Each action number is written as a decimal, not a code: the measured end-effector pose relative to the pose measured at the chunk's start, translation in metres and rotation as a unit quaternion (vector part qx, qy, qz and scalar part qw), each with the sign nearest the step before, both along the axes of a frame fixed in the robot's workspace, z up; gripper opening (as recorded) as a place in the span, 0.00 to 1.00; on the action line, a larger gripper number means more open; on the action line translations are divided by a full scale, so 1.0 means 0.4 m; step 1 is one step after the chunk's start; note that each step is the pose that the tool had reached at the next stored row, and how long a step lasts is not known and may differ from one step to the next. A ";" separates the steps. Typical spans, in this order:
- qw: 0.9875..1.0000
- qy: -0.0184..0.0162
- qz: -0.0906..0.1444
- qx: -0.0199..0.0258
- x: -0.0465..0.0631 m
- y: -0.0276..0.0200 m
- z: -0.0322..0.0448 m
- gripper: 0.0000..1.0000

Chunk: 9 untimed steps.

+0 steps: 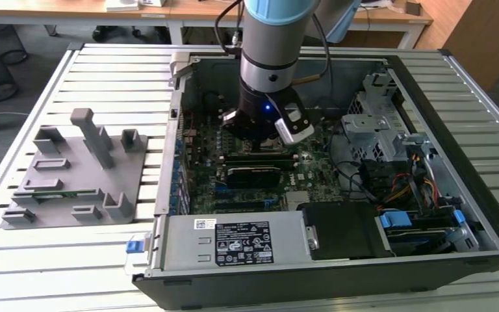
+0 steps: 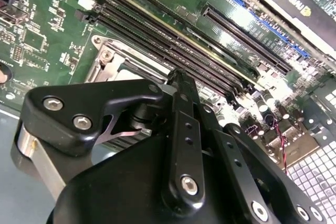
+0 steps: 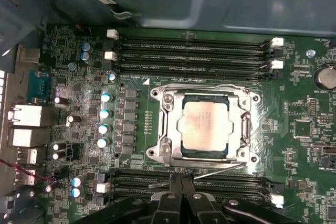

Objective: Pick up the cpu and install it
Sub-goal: 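Install the second cpu locking lever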

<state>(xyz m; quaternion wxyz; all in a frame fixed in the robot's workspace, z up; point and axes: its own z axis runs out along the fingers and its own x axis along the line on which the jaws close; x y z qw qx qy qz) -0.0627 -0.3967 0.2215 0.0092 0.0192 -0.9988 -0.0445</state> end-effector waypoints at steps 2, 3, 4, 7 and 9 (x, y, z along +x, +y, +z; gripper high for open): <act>1.000 0.000 0.000 0.000 -0.005 -0.001 -0.003 0.11; 1.000 0.000 0.000 0.001 -0.007 -0.002 -0.004 0.11; 1.000 0.000 0.000 0.002 -0.007 -0.002 -0.005 0.11; 1.000 0.000 0.000 0.007 -0.007 -0.002 -0.007 0.11; 1.000 0.000 0.000 0.010 -0.007 -0.003 -0.009 0.11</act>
